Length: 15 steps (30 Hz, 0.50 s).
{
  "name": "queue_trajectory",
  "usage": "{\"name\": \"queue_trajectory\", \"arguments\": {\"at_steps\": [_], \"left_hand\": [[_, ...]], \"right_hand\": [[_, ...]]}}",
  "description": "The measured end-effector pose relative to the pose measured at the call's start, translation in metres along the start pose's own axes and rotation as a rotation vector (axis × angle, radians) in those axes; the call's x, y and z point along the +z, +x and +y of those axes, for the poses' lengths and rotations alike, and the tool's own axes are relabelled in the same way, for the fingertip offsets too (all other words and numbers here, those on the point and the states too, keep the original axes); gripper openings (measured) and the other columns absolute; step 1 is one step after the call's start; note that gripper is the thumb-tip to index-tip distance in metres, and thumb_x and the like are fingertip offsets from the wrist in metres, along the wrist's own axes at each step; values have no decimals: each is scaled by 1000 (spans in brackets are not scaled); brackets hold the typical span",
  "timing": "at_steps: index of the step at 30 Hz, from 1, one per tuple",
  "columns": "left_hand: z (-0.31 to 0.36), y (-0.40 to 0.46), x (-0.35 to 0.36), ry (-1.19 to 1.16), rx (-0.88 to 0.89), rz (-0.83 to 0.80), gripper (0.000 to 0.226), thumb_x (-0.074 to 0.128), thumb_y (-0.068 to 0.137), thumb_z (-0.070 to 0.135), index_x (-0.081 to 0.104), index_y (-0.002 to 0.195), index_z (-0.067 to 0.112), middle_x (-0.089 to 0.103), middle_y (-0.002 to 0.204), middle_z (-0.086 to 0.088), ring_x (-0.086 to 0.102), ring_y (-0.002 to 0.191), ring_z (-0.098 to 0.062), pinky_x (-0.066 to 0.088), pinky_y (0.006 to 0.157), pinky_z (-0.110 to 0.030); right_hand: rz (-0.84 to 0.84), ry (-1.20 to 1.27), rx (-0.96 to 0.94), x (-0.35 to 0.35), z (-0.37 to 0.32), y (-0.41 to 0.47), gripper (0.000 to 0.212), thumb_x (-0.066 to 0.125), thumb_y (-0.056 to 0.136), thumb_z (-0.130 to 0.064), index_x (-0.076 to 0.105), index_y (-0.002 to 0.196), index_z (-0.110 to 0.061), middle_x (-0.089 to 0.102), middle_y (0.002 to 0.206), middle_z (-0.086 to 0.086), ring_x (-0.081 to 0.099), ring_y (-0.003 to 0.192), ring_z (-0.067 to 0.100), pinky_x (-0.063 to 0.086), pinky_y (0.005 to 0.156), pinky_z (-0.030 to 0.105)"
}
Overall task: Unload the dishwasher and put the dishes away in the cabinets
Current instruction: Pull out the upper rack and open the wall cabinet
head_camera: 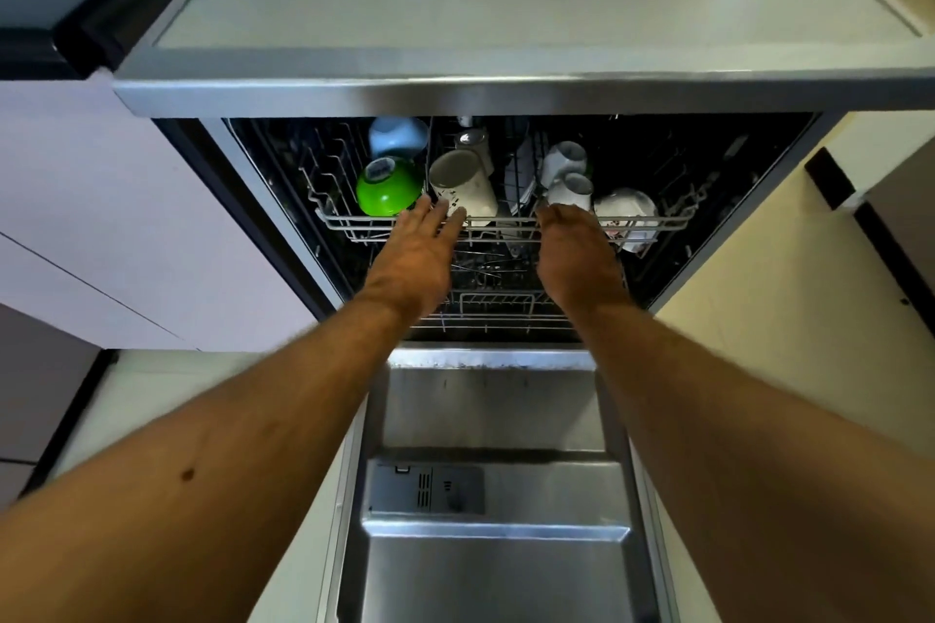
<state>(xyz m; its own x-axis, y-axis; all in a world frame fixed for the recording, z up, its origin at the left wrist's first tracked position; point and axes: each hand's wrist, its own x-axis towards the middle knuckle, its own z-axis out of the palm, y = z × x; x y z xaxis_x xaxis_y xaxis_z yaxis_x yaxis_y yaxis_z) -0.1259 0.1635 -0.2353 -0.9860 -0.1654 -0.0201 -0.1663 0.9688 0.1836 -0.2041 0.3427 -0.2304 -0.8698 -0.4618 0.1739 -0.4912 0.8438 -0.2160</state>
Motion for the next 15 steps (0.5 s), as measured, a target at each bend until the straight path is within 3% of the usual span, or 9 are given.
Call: {"name": "queue_trajectory", "arguments": {"at_steps": [4,7,9,12,15], "left_hand": [[0,11,5,-34,-24,18,92,44,81,-17,9,157,21,13,163,-7,5,151,-25,1,123,-38],[-1,13,8,-49,-39,65,88,44,79,-20,21,155,19,31,153,-10,26,142,-30,23,121,-42],[0,13,7,-43,-36,82,85,44,80,-21,28,153,19,38,147,-12,34,136,-31,33,116,-41],[4,11,1,-60,-31,103,73,46,83,-18,44,145,19,49,137,-11,47,124,-27,42,108,-34],[6,4,-5,-161,-102,105,49,49,91,-9,60,132,16,60,124,-10,60,103,-23,51,98,-33]], "right_hand": [[42,-35,-39,13,8,14,42,49,93,1,54,134,-6,63,117,15,53,114,31,26,116,43],[6,69,4,18,14,27,34,48,98,-2,63,128,-8,63,117,18,54,111,33,45,93,38],[14,129,27,19,15,30,29,49,99,-6,69,120,-8,64,111,19,58,105,33,47,82,34],[-14,187,74,17,15,26,26,49,99,-11,72,108,-5,65,107,18,62,100,34,47,78,33],[-20,212,96,19,18,14,27,50,99,-15,70,112,-4,67,108,17,64,100,33,47,82,33]]}}
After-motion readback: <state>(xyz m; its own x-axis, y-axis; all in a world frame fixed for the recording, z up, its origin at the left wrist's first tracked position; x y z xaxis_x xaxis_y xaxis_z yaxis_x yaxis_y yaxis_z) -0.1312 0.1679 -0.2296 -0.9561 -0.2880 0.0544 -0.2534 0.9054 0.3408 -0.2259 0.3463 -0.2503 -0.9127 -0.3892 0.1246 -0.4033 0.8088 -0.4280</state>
